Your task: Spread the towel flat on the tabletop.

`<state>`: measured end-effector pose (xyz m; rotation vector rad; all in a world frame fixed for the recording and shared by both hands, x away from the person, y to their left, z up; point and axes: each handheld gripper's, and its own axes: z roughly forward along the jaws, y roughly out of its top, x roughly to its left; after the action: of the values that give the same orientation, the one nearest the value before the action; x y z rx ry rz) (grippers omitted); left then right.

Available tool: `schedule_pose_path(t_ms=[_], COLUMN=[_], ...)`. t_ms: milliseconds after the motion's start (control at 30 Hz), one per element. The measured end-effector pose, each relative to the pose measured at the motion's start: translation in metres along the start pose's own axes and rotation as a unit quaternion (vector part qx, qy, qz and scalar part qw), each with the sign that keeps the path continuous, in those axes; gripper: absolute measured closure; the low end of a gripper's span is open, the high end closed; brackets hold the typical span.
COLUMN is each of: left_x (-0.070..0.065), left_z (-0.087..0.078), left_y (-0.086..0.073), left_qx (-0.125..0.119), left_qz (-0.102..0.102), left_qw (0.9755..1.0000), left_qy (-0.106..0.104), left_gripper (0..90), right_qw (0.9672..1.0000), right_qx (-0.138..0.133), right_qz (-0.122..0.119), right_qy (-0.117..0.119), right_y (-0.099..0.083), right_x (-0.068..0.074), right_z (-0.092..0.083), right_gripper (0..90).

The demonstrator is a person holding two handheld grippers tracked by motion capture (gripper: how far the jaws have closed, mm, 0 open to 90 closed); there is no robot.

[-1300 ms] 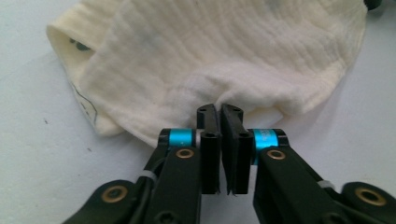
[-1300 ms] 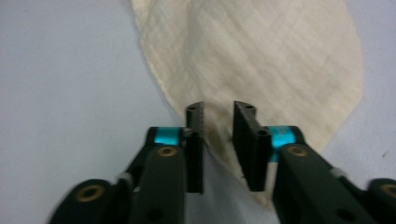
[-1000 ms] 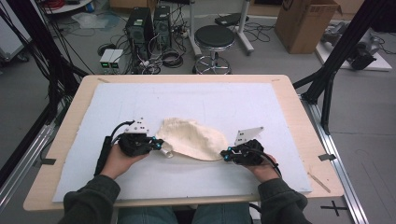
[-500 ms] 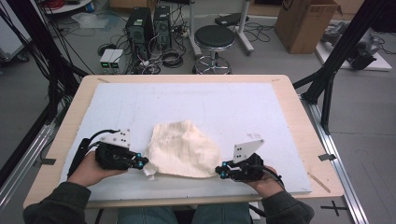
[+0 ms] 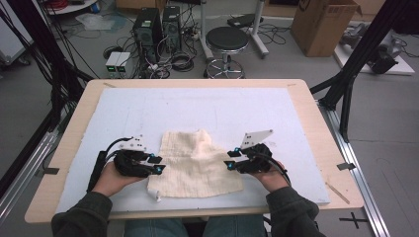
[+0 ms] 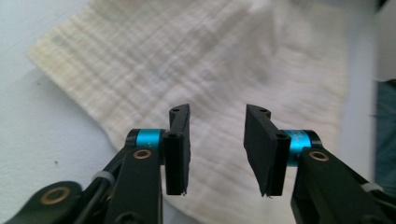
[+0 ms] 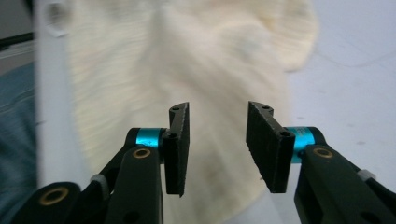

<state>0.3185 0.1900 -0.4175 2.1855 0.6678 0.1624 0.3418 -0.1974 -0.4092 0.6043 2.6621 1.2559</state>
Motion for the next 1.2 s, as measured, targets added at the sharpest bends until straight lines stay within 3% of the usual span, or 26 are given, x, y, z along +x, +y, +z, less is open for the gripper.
schedule_pose_path(t_ms=[100, 167, 200, 267, 333, 467, 700, 867, 933, 1067, 1200], left_x=[0.005, 0.005, 0.004, 0.003, 0.003, -0.002, -0.027, -0.039, -0.04, -0.036, -0.025], left_z=[0.012, 0.02, 0.02, 0.019, 0.019, 0.016, -0.003, -0.02, -0.025, -0.03, -0.031], left_y=[-0.003, -0.005, -0.006, -0.006, -0.007, -0.006, -0.007, -0.015, -0.018, -0.015, -0.001], left_qx=[0.016, 0.035, 0.03, 0.029, 0.028, 0.031, 0.008, -0.002, -0.004, -0.027, -0.045], left_qz=[-0.011, -0.007, -0.001, -0.001, 0.0, 0.014, 0.032, 0.033, 0.03, 0.016, 0.002], left_qw=[0.9997, 0.9987, 0.9986, 0.9981, 0.9981, 0.9984, 0.9992, 0.9995, 0.9994, 0.999, 0.9988], left_qy=[0.018, 0.036, 0.045, 0.055, 0.056, 0.046, 0.021, -0.003, -0.019, -0.032, -0.019], left_gripper=[56.5, 57.8, 61.1, 68.7, 82.2, 88.5, 88.6, 88.6, 88.5, 75.0, 64.6], right_qw=[0.9996, 0.9991, 0.9988, 0.9984, 0.9981, 0.9989, 0.9991, 0.9979, 0.9965, 0.9967, 0.9973], right_qx=[0.002, 0.011, 0.02, 0.029, 0.034, 0.02, 0.01, 0.015, 0.023, 0.01, -0.023], right_qz=[0.027, 0.041, 0.044, 0.041, 0.034, 0.023, -0.006, -0.026, -0.03, -0.027, -0.009], right_qy=[-0.006, 0.003, 0.011, 0.024, 0.037, 0.035, 0.041, 0.057, 0.075, 0.076, 0.069], right_y=[-0.001, -0.003, -0.004, -0.005, -0.005, -0.003, -0.002, -0.002, -0.002, 0.001, 0.01], right_x=[-0.016, -0.024, -0.026, -0.026, -0.025, -0.019, 0.01, 0.032, 0.039, 0.038, 0.023], right_z=[0.011, 0.02, 0.024, 0.029, 0.03, 0.017, -0.018, -0.026, -0.025, -0.03, -0.037], right_gripper=[52.0, 52.0, 54.5, 68.8, 82.9, 85.4, 84.2, 83.4, 77.7, 68.6, 64.2])
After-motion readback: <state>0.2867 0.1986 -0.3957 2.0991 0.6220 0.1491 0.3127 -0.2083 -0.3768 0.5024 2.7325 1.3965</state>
